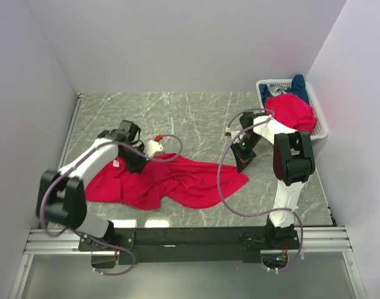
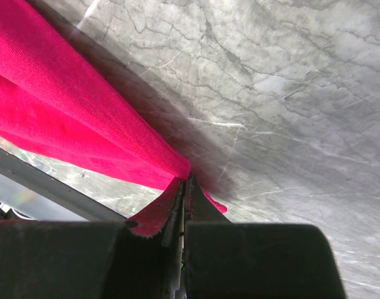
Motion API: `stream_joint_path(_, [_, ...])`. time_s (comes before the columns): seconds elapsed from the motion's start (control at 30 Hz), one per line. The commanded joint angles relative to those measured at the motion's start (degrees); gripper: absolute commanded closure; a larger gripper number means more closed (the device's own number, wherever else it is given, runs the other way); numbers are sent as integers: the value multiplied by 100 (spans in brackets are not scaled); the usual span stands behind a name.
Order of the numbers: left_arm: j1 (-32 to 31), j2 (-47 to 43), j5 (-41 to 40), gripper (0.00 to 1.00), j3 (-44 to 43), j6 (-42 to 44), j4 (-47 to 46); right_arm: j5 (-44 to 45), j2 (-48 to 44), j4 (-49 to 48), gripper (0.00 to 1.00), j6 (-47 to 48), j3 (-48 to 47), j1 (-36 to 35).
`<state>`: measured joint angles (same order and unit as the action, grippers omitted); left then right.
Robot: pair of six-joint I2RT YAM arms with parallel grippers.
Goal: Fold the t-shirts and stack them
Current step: Flatten the tshirt out
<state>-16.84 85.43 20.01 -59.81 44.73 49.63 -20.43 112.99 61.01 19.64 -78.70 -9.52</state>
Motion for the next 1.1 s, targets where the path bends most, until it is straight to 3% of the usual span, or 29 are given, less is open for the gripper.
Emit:
stream_joint_path(0.0, [23, -755, -102, 100, 504, 413, 240, 126, 30, -11, 100, 102, -233, 99])
stream_joint_path(0.1, [23, -1054, -417, 99, 979, 571, 188, 127, 109, 24, 100, 93, -383, 117])
stream_joint_path(0.17, [40, -1142, -559, 93, 1182, 624, 135, 118, 153, 51, 100, 102, -445, 126])
stream_joint_path(0.33, [207, -1169, -183, 59, 885, 1274, 846, 153, 101, 69, 100, 172, -401, 117])
stream_joint_path(0.57, [375, -898, 248, 34, 50, 1416, 1216, 179, 4, 42, 100, 260, -181, 134])
stream_joint_path(0.6, [375, -792, 292, 26, -30, 1372, 1233, 179, 12, 25, 100, 268, -172, 117])
stream_joint_path(0.83, [331, 377, 662, 30, -890, 810, 1181, 170, 30, 25, 100, 269, -120, 126])
stream_joint_path(1.07, [287, 1353, 548, 32, -1199, 151, 839, 179, 74, 51, 100, 268, -93, 126])
